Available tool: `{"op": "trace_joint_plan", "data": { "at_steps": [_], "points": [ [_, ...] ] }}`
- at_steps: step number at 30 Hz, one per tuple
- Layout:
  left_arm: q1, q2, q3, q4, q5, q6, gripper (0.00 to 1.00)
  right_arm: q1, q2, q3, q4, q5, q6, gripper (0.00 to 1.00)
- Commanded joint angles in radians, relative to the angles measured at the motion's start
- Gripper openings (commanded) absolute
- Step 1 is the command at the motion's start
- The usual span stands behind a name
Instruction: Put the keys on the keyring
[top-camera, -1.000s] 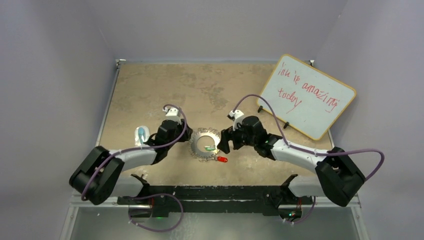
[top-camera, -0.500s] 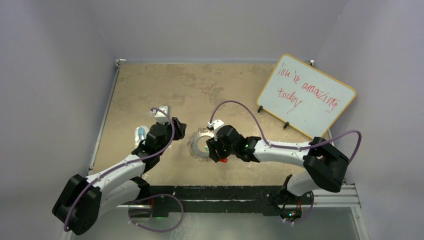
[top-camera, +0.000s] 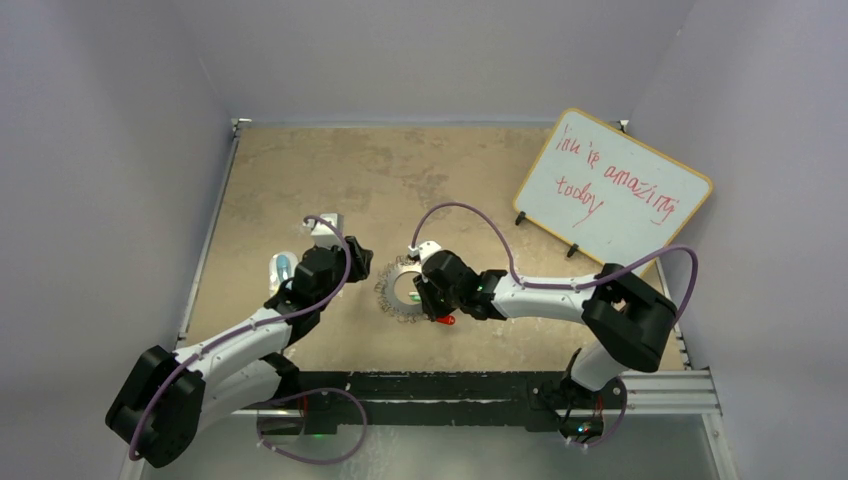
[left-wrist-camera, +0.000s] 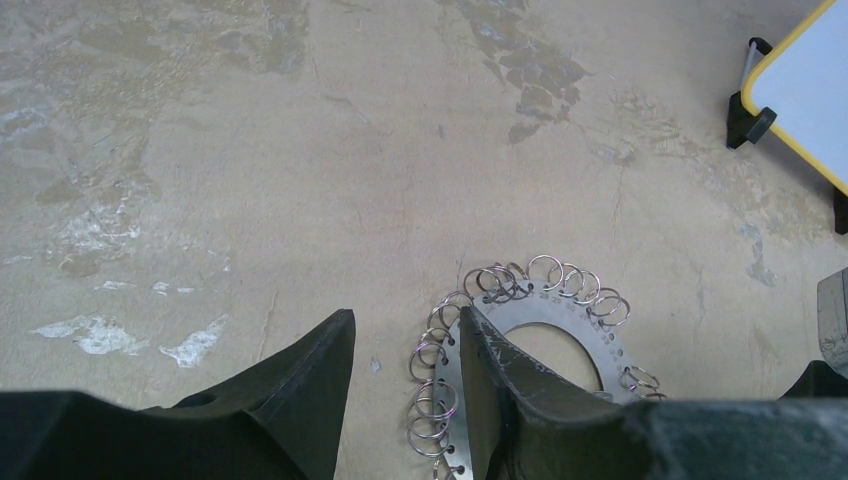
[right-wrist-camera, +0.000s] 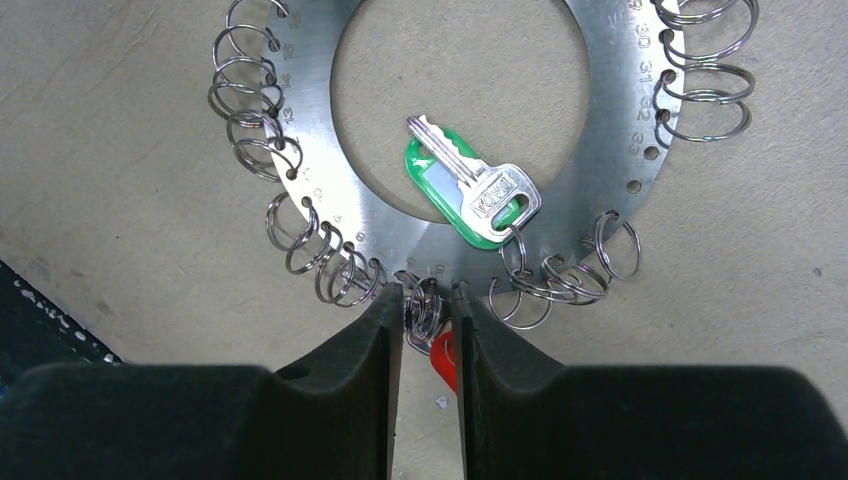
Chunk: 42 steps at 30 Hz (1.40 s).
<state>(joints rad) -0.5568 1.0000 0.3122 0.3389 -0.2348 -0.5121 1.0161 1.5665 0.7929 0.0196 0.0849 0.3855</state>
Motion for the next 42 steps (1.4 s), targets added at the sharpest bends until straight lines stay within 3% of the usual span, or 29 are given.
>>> {"op": "trace_joint_plan", "data": {
  "at_steps": [1,6,15,24,31,37,42],
  "points": [
    [0.003,0.0,0.002,0.011,0.009,0.014,0.41,0.007,-0.016,0.028,-0.017,-0.012,0.011,0.23],
    [0.003,0.002,-0.001,0.011,0.008,0.014,0.41,0.007,-0.038,0.022,-0.04,0.011,0.015,0.0],
    [0.004,-0.003,0.001,0.04,0.059,0.045,0.41,0.006,-0.091,0.037,-0.069,-0.017,-0.022,0.0],
    [0.002,-0.007,-0.004,0.18,0.331,0.156,0.4,-0.017,-0.241,0.029,-0.022,-0.082,-0.319,0.0],
    [-0.014,0.019,-0.084,0.425,0.562,0.232,0.39,-0.224,-0.332,0.003,0.057,-0.477,-0.451,0.0],
    [-0.051,0.057,-0.14,0.567,0.702,0.343,0.38,-0.244,-0.301,0.037,0.035,-0.601,-0.555,0.0],
    [-0.086,0.111,-0.151,0.62,0.735,0.402,0.36,-0.258,-0.263,0.075,0.024,-0.692,-0.588,0.0]
  ]
}}
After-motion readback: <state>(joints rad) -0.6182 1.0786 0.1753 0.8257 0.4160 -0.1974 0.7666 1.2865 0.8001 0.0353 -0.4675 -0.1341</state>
